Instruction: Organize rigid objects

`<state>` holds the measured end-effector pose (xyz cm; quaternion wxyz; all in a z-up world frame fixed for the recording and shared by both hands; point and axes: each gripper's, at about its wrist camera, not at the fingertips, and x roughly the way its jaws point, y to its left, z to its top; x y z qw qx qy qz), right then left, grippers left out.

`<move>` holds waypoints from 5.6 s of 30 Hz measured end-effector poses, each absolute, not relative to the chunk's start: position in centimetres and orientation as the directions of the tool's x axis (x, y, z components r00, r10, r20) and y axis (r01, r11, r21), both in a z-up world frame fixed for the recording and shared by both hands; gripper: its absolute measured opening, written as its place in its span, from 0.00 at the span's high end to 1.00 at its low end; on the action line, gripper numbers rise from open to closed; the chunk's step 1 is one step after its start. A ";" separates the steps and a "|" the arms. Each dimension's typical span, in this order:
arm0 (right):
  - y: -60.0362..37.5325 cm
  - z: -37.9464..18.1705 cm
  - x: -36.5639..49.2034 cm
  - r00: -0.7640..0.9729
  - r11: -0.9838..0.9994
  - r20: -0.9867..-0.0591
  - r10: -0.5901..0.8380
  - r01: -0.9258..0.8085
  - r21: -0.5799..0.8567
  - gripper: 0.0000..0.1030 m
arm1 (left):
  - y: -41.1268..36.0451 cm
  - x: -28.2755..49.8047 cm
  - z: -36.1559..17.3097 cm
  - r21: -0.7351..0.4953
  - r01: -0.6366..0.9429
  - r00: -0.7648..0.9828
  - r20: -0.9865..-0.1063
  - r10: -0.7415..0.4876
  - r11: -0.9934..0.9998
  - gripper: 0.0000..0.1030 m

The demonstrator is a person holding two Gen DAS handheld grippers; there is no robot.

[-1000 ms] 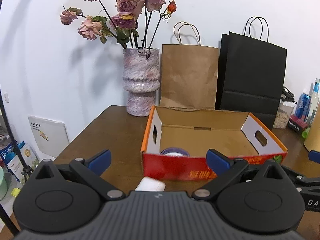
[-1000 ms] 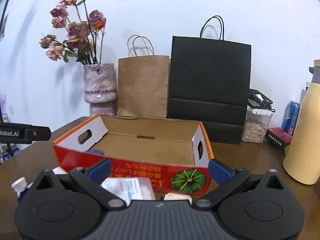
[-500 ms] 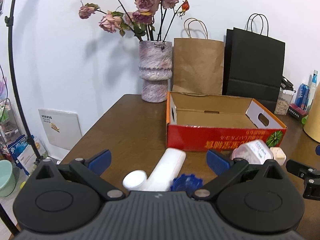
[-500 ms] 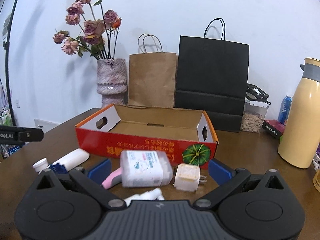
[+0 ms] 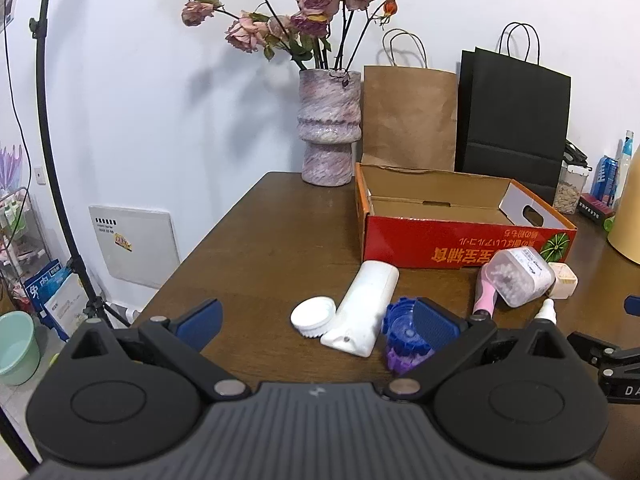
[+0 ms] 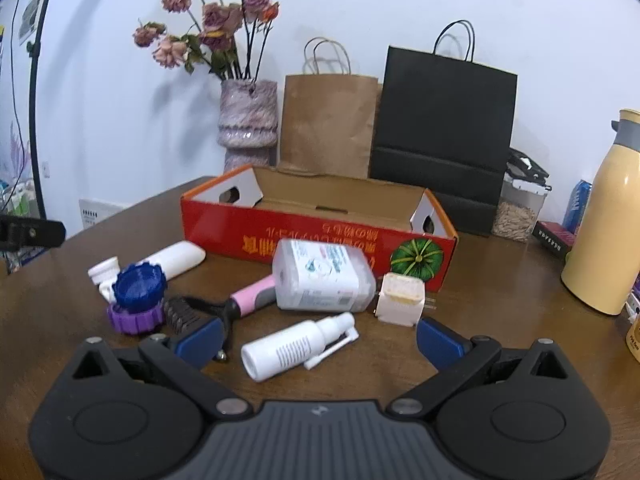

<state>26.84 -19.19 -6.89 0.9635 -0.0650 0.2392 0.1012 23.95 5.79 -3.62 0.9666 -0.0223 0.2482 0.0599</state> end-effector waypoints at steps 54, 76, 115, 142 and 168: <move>-22.6 -10.7 37.3 0.655 0.840 -0.588 0.474 -0.536 0.081 0.05 | 1.6 27.2 -6.6 -0.021 -0.149 0.839 -0.532 0.115 0.989 0.00; -24.9 -8.5 34.1 0.820 0.929 -0.456 0.347 -0.367 0.047 0.05 | -0.3 31.5 -8.8 0.028 -0.133 0.827 -0.547 0.126 0.991 0.00; -24.2 -7.4 30.3 0.890 0.966 -0.375 0.258 -0.251 0.070 0.05 | 0.2 29.7 -7.0 -0.064 -0.081 0.872 -0.488 0.040 0.995 0.46; -23.0 -3.0 35.3 0.945 0.980 -0.259 0.198 -0.196 0.035 0.05 | -3.3 34.9 -0.8 -0.061 -0.063 0.928 -0.370 0.036 0.996 0.46; -21.5 -4.1 46.7 0.928 0.976 -0.308 0.210 -0.218 0.007 0.05 | -2.9 45.9 -2.4 -0.043 -0.080 0.906 -0.421 0.055 0.996 0.46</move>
